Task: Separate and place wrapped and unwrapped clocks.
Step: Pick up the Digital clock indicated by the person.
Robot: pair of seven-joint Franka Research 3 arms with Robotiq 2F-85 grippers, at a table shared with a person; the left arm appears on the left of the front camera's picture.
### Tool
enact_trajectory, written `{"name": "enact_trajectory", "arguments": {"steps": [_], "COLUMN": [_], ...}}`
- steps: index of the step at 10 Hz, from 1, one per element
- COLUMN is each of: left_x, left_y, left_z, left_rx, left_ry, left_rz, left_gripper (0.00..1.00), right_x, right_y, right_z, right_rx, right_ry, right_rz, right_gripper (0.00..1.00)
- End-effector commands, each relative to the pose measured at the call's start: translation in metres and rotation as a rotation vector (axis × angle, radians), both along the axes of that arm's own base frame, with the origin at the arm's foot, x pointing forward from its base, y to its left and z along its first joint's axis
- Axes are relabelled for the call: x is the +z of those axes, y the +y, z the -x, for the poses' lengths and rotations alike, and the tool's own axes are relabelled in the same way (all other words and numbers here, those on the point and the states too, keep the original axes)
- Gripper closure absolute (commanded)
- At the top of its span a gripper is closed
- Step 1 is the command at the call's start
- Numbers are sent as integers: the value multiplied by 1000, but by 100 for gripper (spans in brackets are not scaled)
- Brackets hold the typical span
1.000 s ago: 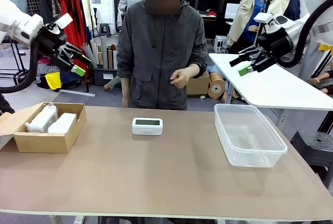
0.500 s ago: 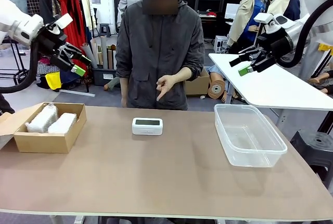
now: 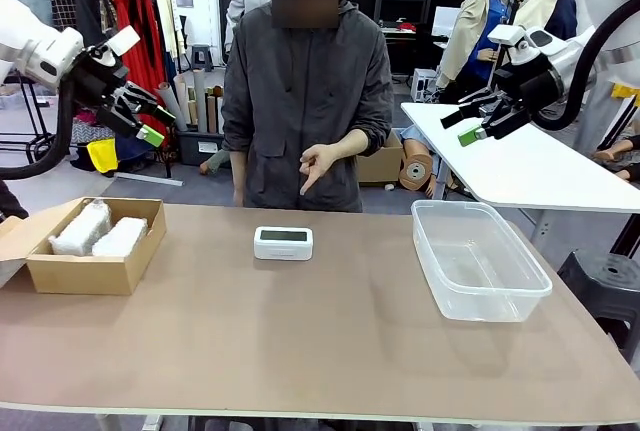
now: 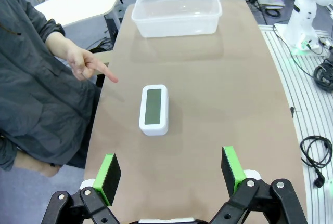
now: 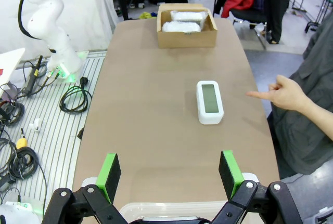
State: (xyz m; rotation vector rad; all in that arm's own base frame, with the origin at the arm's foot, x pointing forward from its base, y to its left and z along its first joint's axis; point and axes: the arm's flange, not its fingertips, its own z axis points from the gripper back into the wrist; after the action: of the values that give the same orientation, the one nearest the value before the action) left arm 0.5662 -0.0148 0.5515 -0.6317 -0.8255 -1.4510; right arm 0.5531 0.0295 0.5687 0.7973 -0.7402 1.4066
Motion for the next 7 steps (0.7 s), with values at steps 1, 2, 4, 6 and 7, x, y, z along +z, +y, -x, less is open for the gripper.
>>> {"name": "enact_trajectory", "arguments": {"steps": [1, 2, 4, 6, 7], "left_x": [0, 0, 0, 0, 0], "left_y": [1, 1, 1, 1, 1], "left_z": [1, 1, 1, 1, 1], "left_rx": [-5, -5, -5, -5, -5], "left_ry": [0, 0, 0, 0, 0], "left_rz": [-8, -8, -8, -8, -8], "left_gripper": [0, 0, 0, 0, 0], "right_x": [2, 2, 2, 2, 2], "right_y": [0, 0, 0, 0, 0], "right_z": [0, 0, 0, 0, 0], "right_rx": [0, 0, 0, 0, 0], "right_ry": [-4, -4, -4, -4, -4], "right_rz": [2, 2, 2, 2, 2], "right_gripper": [0, 0, 0, 0, 0]}}
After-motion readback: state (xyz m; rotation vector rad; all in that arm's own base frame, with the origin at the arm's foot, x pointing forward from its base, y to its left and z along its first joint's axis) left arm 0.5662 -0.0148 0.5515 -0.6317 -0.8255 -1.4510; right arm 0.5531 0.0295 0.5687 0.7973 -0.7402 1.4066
